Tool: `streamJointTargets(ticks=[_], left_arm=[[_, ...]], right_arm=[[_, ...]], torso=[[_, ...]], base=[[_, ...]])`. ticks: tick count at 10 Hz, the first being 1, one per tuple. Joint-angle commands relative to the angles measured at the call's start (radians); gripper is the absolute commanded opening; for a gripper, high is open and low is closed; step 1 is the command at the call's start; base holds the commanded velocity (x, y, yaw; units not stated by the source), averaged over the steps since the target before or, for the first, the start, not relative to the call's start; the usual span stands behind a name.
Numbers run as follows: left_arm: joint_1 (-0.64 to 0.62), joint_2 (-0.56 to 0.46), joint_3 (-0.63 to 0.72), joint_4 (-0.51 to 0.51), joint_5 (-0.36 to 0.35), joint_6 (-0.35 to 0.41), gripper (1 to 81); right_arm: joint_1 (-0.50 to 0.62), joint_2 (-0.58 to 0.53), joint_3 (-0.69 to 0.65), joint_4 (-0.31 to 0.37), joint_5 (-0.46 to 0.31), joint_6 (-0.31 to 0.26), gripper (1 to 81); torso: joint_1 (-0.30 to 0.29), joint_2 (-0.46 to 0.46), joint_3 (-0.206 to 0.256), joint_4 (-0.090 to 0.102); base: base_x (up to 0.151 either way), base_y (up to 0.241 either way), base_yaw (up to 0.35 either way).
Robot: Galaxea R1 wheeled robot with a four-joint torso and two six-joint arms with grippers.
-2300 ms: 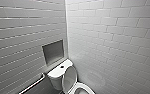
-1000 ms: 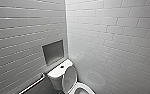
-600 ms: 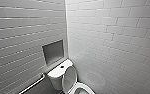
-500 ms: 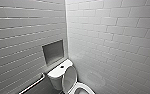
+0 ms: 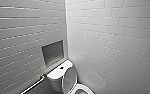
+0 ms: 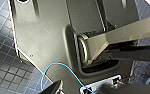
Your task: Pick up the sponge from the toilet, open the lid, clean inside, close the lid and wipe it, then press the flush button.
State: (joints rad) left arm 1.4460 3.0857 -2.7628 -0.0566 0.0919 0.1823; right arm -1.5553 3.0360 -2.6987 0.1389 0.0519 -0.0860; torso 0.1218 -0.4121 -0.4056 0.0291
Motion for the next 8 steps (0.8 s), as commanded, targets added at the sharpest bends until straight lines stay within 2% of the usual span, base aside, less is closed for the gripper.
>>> streamJointTargets(ticks=[1, 3, 6, 8], left_arm=[[-0.043, 0.001, 0.005, -0.009, 0.063, 0.006, 81.1], [-0.043, 0.001, 0.005, -0.009, 0.063, 0.006, 81.1], [-0.04, 0.004, 0.005, -0.006, 0.063, 0.008, 81.1], [-0.025, 0.002, 0.011, -0.009, 0.058, 0.008, 81.1]], right_arm=[[0.033, -0.001, 0.001, 0.001, -0.063, -0.005, 1.0], [0.033, -0.001, 0.001, 0.002, -0.063, -0.005, 1.0], [0.028, -0.02, 0.018, 0.011, -0.055, -0.001, 1.0], [0.027, -0.088, 0.144, 0.01, -0.047, -0.001, 1.0]], torso=[[0.0, 0.0, 0.0, 0.0], [-0.001, 0.0, 0.0, 0.0], [0.001, 0.0, 0.0, 0.0], [0.0, 0.0, 0.0, 0.0]], base=[[0.079, 0.0, 0.0], [0.079, 0.0, 0.0], [0.0, 0.0, 0.0], [0.0, 0.0, 0.0]])
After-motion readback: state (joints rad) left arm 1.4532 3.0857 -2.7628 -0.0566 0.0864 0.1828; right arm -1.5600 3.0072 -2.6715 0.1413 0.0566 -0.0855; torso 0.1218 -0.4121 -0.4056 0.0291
